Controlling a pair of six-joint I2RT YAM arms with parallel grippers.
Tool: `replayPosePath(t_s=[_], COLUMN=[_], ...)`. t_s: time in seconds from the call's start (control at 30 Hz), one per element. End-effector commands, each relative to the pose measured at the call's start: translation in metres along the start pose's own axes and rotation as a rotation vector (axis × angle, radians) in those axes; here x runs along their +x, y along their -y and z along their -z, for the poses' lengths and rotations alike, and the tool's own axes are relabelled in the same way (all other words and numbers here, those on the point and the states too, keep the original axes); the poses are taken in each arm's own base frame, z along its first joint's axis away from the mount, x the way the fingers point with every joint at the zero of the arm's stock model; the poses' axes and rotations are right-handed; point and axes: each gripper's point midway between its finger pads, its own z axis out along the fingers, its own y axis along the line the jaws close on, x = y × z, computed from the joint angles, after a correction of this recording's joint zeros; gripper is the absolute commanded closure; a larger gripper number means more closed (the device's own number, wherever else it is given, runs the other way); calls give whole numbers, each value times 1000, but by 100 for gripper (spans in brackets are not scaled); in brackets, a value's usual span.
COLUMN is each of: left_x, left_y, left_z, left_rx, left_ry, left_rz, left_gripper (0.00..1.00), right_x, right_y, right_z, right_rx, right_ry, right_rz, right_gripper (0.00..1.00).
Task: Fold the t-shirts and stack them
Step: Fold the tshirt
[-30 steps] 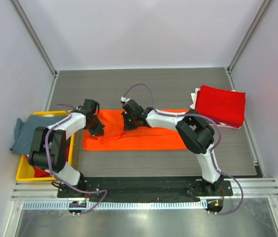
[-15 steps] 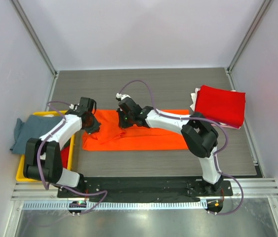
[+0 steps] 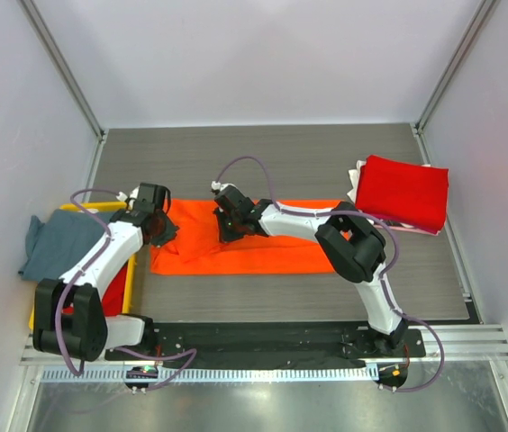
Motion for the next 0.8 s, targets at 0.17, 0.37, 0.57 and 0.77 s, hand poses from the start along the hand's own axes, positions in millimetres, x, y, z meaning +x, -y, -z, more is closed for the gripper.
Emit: replayPosePath(t_s=[0.17,0.37,0.57,0.77], left_x=[-21,-15,-7,-2], left_y=[-1,14,19,25], left_z=[21,19,2,-18], left_rx=[46,63,32,16], left_ry=[141,113,43,7], left_rz=[59,49,28,44], left_gripper=[100,100,100,100], right_x=[-53,-51,-19,27], right_y=[-6,25,82,144], right_z=[52,101,151,185], right_rx=[46,178,393,549], right_ry=[192,248,255,211], right_rz=[9,-51,-63,-129], right_gripper=[95,99,99,99])
